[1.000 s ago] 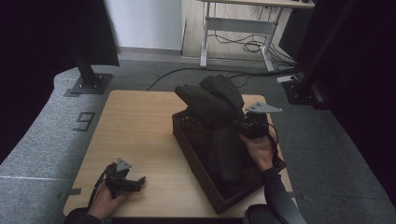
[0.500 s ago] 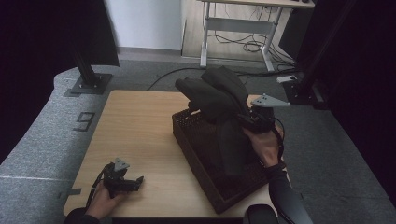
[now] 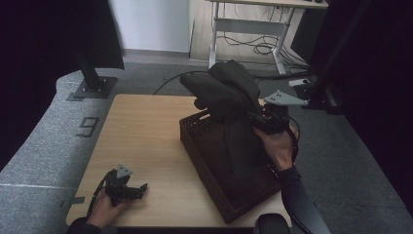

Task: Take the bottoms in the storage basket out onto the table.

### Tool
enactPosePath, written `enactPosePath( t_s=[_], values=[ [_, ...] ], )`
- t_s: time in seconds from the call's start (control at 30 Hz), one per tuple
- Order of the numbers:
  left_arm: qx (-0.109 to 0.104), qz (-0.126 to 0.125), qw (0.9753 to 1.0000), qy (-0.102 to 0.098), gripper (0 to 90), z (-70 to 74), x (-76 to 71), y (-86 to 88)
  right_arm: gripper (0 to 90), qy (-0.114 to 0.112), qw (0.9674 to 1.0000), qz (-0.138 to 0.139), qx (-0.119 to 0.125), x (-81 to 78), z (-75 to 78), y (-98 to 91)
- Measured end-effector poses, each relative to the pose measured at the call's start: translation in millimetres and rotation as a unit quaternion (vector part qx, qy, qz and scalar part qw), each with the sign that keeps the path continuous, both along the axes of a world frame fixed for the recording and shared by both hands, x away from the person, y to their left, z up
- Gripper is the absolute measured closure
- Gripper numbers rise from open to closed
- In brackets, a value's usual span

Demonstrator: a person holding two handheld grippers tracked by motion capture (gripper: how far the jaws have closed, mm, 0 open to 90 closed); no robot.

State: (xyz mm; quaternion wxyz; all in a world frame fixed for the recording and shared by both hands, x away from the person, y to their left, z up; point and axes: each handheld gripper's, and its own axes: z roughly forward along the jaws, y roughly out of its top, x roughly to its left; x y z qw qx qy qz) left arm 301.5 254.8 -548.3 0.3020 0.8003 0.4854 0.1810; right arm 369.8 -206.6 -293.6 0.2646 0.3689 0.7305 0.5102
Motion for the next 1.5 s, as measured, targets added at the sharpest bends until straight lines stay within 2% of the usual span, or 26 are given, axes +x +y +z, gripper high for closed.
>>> enactPosePath(
  t_s=[0.57,1.5],
  values=[
    [0.001,0.012,0.9999,0.001,0.0,0.3,1.2,15.2,67.5,-0.010,0.9996,0.026,0.005,3.3,20.7,31.7],
    [-0.001,0.038,0.9993,0.000,0.0,0.2,1.7,33.7,67.5,-0.017,0.9968,0.078,0.001,11.7,30.9,99.1]
  ],
)
